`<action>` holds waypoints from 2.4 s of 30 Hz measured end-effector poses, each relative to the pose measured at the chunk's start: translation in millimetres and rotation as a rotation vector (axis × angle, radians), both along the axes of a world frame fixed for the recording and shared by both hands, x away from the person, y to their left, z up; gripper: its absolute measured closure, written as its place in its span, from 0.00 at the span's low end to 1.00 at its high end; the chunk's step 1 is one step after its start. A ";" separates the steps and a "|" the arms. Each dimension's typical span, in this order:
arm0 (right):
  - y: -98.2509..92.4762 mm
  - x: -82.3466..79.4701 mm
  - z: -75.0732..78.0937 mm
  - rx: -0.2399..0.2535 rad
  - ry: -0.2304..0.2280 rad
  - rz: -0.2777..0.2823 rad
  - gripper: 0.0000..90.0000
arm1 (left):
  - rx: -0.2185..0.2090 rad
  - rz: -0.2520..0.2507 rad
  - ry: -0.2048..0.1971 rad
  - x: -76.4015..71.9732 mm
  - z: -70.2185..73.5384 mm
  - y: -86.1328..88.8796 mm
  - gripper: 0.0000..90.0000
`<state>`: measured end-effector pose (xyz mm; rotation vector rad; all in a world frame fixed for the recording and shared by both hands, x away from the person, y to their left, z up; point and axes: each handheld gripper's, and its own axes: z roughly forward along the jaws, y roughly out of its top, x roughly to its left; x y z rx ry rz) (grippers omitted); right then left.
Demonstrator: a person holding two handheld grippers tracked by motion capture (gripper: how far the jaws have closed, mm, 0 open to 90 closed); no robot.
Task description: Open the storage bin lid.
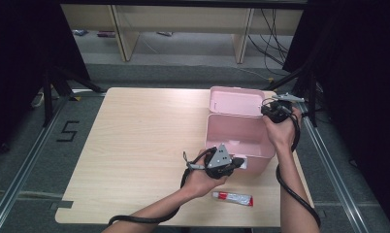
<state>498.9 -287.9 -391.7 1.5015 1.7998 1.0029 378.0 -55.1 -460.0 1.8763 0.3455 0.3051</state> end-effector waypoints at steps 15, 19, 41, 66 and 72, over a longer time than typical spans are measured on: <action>-5.1 -21.3 4.0 -0.005 0.039 0.080 0.92 | 0.005 0.003 0.007 -0.3 0.5 -1.7 0.99; -5.3 -33.1 6.1 -0.020 0.069 0.115 0.92 | -0.004 0.006 0.010 -0.8 0.2 -3.0 0.99; -14.2 -95.0 14.8 -0.041 0.123 0.301 0.82 | 0.003 0.003 0.002 -0.6 1.5 -1.6 0.98; -9.8 -130.4 7.7 -0.048 0.140 0.377 0.77 | -0.016 0.004 -0.012 -10.7 22.8 17.8 0.86; -7.6 -139.0 7.4 -0.055 0.155 0.396 0.76 | -0.010 0.005 0.012 -10.7 31.0 40.0 0.80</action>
